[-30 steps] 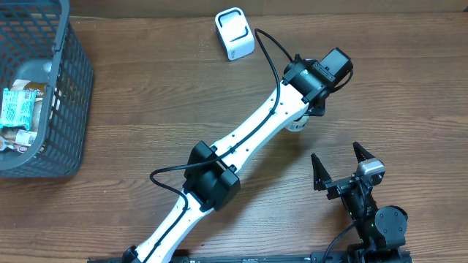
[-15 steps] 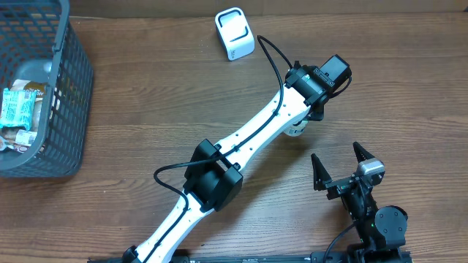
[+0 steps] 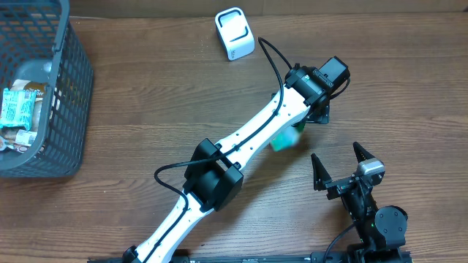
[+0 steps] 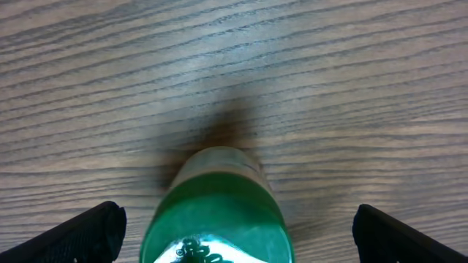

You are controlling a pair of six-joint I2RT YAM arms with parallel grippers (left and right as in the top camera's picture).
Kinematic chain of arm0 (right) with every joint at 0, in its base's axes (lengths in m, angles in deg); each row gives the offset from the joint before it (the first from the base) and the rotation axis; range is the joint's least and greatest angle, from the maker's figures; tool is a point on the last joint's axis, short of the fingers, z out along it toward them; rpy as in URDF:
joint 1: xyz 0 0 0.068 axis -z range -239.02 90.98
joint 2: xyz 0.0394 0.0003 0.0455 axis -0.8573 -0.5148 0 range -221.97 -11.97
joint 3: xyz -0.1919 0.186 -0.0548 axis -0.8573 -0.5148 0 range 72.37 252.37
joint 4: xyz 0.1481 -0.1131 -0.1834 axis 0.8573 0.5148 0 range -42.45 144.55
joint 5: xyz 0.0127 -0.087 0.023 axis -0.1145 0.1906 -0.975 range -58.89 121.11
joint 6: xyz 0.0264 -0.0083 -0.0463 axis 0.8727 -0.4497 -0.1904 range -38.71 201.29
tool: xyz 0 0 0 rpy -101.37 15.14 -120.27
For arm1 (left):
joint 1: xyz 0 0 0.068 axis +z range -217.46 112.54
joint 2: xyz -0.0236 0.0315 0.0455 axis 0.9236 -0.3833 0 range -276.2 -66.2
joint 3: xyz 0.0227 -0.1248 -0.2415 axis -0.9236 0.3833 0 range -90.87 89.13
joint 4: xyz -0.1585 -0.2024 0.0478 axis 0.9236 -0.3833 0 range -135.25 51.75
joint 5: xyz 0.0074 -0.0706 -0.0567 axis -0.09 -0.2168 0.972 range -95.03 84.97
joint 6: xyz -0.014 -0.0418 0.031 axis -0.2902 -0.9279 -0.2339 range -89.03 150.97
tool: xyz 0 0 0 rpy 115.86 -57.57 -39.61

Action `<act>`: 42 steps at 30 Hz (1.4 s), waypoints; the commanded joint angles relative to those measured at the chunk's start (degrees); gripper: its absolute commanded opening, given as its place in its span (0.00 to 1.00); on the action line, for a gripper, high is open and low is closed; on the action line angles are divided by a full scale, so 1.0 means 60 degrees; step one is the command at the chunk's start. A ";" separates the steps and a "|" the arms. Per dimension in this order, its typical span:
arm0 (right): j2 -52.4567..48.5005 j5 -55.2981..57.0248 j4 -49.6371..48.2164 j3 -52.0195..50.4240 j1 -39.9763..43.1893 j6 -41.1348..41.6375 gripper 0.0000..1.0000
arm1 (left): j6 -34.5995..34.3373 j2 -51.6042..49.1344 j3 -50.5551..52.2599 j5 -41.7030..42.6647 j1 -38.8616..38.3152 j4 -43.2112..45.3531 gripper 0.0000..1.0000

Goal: Scan the item barcode
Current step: 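Lower the jar onto the table in front of the scanner and release, then move the empty left gripper back over the grey basket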

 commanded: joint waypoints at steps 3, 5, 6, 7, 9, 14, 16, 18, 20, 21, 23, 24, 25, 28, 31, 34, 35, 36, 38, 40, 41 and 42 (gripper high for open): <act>0.0033 -0.0051 -0.0051 -0.0102 -0.0025 0.0022 1.00 | 0.0426 0.0266 -0.0423 0.0178 0.0178 -0.0233 1.00; 0.0029 -0.0047 -0.0051 -0.0102 -0.0025 0.0022 1.00 | 0.0466 0.0372 -0.0517 0.0182 0.0229 -0.0259 1.00; 0.0029 -0.0047 -0.0051 -0.0102 -0.0025 0.0022 1.00 | 0.0466 0.0452 -0.0517 0.0182 0.0262 -0.0273 1.00; 0.0029 -0.0047 -0.0051 -0.0102 -0.0025 0.0022 1.00 | 0.0470 0.0532 -0.0517 0.0182 0.0299 -0.0302 1.00; 0.0029 -0.0051 -0.0051 -0.0102 -0.0025 0.0022 1.00 | 0.0590 0.0725 -0.0517 0.0182 0.0393 -0.0339 1.00; 0.0029 -0.0051 -0.0051 -0.0102 -0.0025 0.0022 1.00 | 0.0732 0.1326 -0.0517 0.0215 0.0721 -0.0397 1.00; 0.0029 -0.0051 -0.0051 -0.0102 -0.0025 0.0022 1.00 | 0.0820 0.1672 -0.0517 0.0219 0.0860 -0.0401 1.00; 0.0029 -0.0051 -0.0051 -0.0102 -0.0025 0.0022 1.00 | 0.0922 0.1916 -0.0517 0.0215 0.0973 -0.0397 1.00; 0.0029 -0.0051 -0.0051 -0.0102 -0.0025 0.0022 1.00 | 0.1158 0.2167 -0.0517 0.0197 0.1096 -0.0390 1.00; 0.0029 -0.0051 -0.0051 -0.0102 -0.0025 0.0022 1.00 | 0.1260 0.2299 -0.0517 0.0168 0.1158 -0.0386 1.00; 0.0029 -0.0047 -0.0051 -0.0102 -0.0025 0.0022 1.00 | 0.1432 0.2623 -0.0517 0.0146 0.1355 -0.0397 1.00; 0.0029 -0.0051 -0.0051 -0.0102 -0.0025 0.0022 1.00 | 0.1563 0.2816 -0.0517 0.0149 0.1479 -0.0397 1.00; 0.0033 -0.0051 -0.0051 -0.0102 -0.0025 0.0022 1.00 | 0.1650 0.2980 -0.0517 0.0146 0.1596 -0.0397 1.00; 0.0029 -0.0051 -0.0051 -0.0102 -0.0025 0.0022 1.00 | 0.1993 0.3574 -0.0517 0.0149 0.2011 -0.0444 1.00; 0.0029 -0.0051 -0.0051 -0.0102 -0.0025 0.0022 1.00 | 0.2310 0.4153 -0.0517 0.0146 0.2517 -0.0605 1.00; 0.0033 -0.0047 -0.0051 -0.0102 -0.0025 0.0022 1.00 | 0.2605 0.4645 -0.0517 0.0091 0.3013 -0.0907 1.00; 0.0029 -0.0051 -0.0051 -0.0102 -0.0025 0.0022 1.00 | 0.2641 0.4787 -0.0517 0.0033 0.3224 -0.1060 1.00; 0.0029 -0.0047 -0.0051 -0.0102 -0.0025 0.0022 1.00 | 0.2637 0.4918 -0.0517 -0.0047 0.3446 -0.1228 1.00; 0.0029 -0.0051 -0.0051 -0.0102 -0.0025 0.0022 1.00 | 0.2714 0.5060 -0.0517 -0.0138 0.3781 -0.1475 1.00; 0.0029 -0.0051 -0.0051 -0.0102 -0.0025 0.0022 1.00 | 0.2816 0.5144 -0.0517 -0.0113 0.4171 -0.1763 1.00; 0.0033 -0.0051 -0.0051 -0.0102 -0.0025 0.0022 1.00 | 0.2816 0.5147 -0.0517 -0.0109 0.4342 -0.1920 1.00; 0.0029 -0.0051 -0.0051 -0.0102 -0.0025 0.0022 1.00 | 0.2874 0.5155 -0.0517 -0.0109 0.4539 -0.2091 1.00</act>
